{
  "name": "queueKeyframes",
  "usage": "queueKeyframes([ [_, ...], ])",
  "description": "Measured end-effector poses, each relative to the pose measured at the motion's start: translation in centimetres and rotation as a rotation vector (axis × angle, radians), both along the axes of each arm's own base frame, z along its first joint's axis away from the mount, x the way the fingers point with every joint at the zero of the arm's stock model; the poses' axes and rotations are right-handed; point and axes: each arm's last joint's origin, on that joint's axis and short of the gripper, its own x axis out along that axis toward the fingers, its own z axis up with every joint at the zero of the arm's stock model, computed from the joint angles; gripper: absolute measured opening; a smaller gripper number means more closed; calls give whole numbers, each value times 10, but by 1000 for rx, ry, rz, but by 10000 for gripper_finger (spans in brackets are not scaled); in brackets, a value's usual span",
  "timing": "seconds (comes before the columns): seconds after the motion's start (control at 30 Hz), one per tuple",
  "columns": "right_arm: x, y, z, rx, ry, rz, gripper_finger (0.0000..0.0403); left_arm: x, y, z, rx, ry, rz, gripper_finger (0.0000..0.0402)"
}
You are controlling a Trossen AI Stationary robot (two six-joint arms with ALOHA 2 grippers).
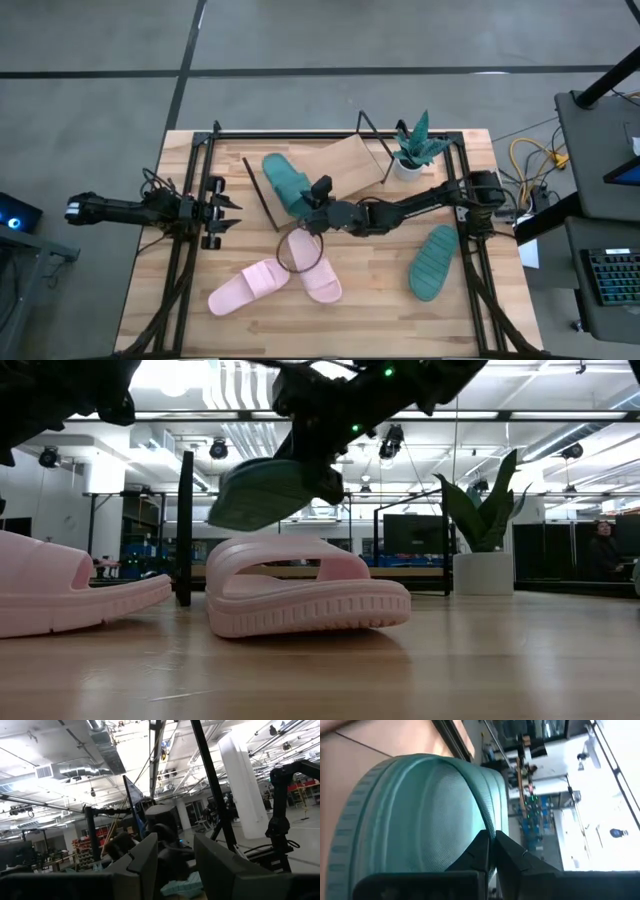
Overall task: Pick and place slides into the shelf
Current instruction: Put the left green slide on the shelf
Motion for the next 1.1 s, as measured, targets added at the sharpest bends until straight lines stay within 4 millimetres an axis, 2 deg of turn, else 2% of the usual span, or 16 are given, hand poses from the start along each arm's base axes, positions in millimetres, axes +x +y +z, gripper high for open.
queueKeyframes([
  [0.23,21,-2,-20,-20,46,-4,11,0,0,0,0,-2,0,114],
  [0.4,28,-4,-32,-34,79,-6,11,0,0,0,0,0,0,114],
  [0.77,38,-12,-45,9,72,17,11,0,0,0,1,0,0,114],
  [1.1,39,-12,-45,25,55,20,14,0,0,0,2,1,1,114],
])
